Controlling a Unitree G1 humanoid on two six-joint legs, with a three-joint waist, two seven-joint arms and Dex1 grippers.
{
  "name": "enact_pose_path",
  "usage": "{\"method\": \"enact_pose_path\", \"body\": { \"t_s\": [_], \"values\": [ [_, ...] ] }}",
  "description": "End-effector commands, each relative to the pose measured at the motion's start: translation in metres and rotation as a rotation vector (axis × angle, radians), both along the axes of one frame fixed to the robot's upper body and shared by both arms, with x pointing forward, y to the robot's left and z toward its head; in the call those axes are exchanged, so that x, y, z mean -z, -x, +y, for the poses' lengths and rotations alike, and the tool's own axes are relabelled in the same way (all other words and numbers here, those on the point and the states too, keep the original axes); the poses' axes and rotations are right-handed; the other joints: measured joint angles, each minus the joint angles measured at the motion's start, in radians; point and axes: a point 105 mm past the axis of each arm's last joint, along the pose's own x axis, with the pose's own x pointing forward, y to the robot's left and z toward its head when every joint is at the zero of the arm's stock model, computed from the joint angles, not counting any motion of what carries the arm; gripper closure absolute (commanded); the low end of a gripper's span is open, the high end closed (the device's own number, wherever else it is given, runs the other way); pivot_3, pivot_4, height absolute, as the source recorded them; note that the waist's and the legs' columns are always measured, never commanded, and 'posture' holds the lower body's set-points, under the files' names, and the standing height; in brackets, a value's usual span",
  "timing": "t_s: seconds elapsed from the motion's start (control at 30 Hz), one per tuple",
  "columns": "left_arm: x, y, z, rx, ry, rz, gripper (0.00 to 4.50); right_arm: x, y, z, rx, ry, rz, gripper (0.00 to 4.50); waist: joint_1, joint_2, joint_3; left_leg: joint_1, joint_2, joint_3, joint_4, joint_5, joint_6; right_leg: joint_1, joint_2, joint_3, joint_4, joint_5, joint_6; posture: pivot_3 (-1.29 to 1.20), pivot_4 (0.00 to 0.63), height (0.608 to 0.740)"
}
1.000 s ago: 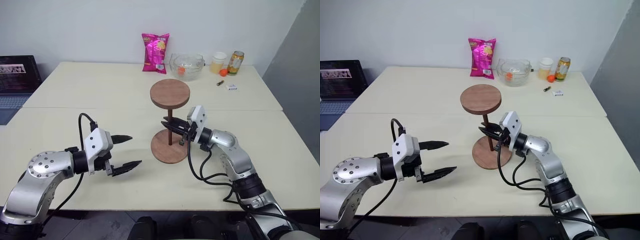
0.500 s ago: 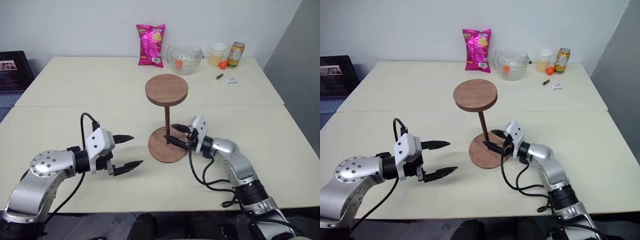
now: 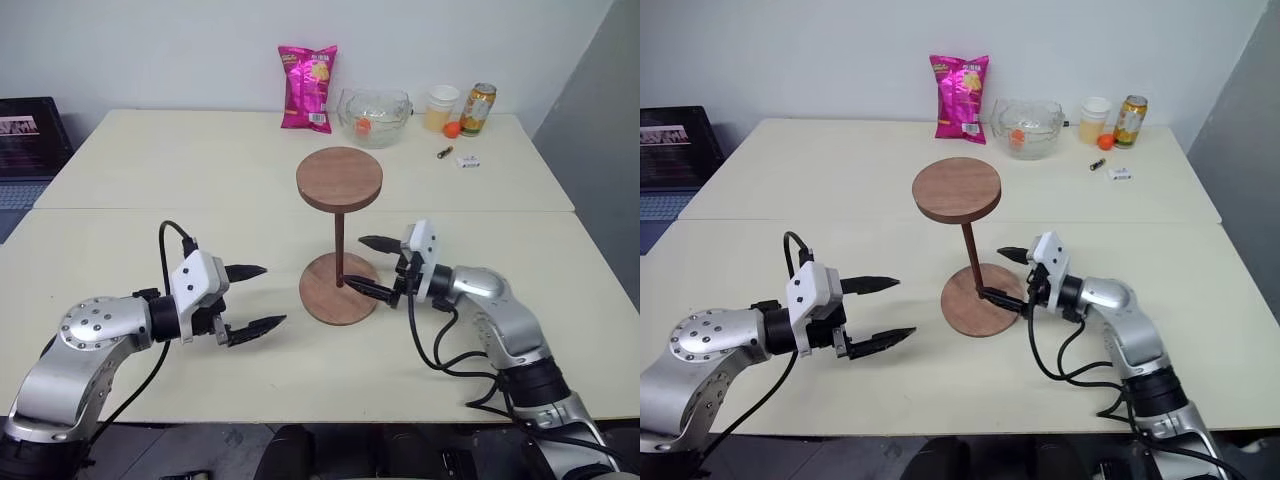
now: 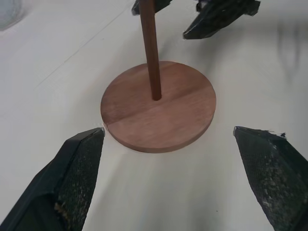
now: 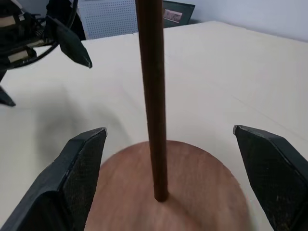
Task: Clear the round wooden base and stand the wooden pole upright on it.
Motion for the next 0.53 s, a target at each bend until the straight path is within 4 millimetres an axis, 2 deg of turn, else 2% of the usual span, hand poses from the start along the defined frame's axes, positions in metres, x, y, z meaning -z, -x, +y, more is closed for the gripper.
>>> {"method": "enact_pose_path", "body": {
  "t_s": [0.03, 0.2, 0.3, 0.53],
  "values": [
    [-0.007, -0.009, 0.012, -0.074, -0.073, -0.016, 0.00, -0.020, 0.014, -0.024, -0.037, 0.059, -0.075, 0.07, 0.000, -0.001, 0.004, 0.000, 0.000, 0.000, 0.000, 0.000, 0.000, 0.000, 0.000, 0.000, 0.000, 0.000, 0.000, 0.00, 0.150, 0.740],
    [-0.014, -0.009, 0.012, -0.054, -0.074, -0.039, 0.00, -0.036, 0.029, -0.047, -0.058, 0.095, -0.088, 0.07, -0.005, -0.002, 0.008, 0.000, 0.000, 0.000, 0.000, 0.000, 0.000, 0.000, 0.000, 0.000, 0.000, 0.000, 0.000, 0.00, 0.150, 0.740],
    [-0.026, -0.013, 0.012, -0.054, -0.034, -0.067, 0.00, -0.050, 0.043, -0.068, -0.059, 0.140, -0.090, 0.07, -0.001, -0.002, 0.009, 0.000, 0.001, 0.000, 0.000, 0.000, 0.000, 0.000, 0.000, -0.001, 0.001, 0.000, 0.000, 0.00, 0.150, 0.740],
    [-0.035, -0.020, 0.016, -0.065, -0.016, -0.119, 0.00, -0.056, 0.053, -0.073, -0.052, 0.169, -0.069, 0.07, 0.001, -0.003, 0.010, 0.000, 0.000, 0.000, 0.001, 0.000, 0.000, 0.001, 0.000, -0.001, 0.000, 0.000, 0.000, 0.00, 0.150, 0.740]
  ]
}}
